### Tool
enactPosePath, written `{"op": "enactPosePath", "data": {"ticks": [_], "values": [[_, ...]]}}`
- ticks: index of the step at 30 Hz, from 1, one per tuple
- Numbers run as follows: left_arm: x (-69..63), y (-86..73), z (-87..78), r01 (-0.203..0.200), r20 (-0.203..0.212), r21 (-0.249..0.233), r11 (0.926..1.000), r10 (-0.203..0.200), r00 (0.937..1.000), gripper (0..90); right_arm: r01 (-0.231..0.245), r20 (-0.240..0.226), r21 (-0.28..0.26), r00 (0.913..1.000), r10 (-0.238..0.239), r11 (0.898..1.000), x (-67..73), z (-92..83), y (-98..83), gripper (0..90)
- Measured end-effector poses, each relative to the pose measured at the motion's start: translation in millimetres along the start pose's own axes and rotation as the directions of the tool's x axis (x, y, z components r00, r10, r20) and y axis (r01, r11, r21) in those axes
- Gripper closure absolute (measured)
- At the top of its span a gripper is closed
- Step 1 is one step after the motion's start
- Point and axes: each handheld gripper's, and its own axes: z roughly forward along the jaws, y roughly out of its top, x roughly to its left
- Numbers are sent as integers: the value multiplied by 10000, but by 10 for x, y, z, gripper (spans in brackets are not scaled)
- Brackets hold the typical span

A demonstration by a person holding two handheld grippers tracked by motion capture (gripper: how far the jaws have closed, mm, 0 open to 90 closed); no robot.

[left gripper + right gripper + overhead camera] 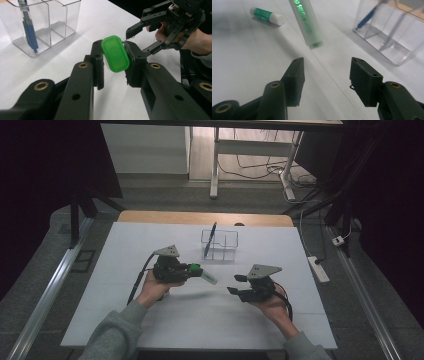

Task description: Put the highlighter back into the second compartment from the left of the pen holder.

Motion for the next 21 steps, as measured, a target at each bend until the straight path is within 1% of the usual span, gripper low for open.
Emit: {"op": "enactPosePath", "data": {"ticks": [2,9,12,15,17,19,20,21], "values": [[0,4,-15,-26,-76,-32,10000,26,10000,706,-183,37,-25,9998,183,9998,-31,-43,-36,434],[12,36,-68,-155,-254,-73,9999,153,9996,707,-557,289,111,9980,553,9984,-100,-132,-153,409],[29,92,-112,-154,-290,-232,9996,147,9995,706,-627,497,183,9969,617,9979,-117,-174,-192,402],[29,159,-133,-233,-396,-304,9993,220,9990,706,-758,463,158,9961,750,9970,-135,-211,-226,394],[30,202,-135,-326,-451,-270,9991,314,9985,706,-771,517,172,9958,761,9969,-149,-244,-253,391],[25,247,-124,-335,-506,-312,9990,319,9982,706,-840,555,192,9950,829,9963,-159,-268,-274,389],[26,262,-119,-341,-512,-305,9990,325,9982,706,-816,705,203,9943,800,9965,-166,-283,-288,388],[29,289,-113,-383,-534,-259,9989,368,9979,706,-846,628,166,9945,835,9963,-172,-290,-297,386]]}}
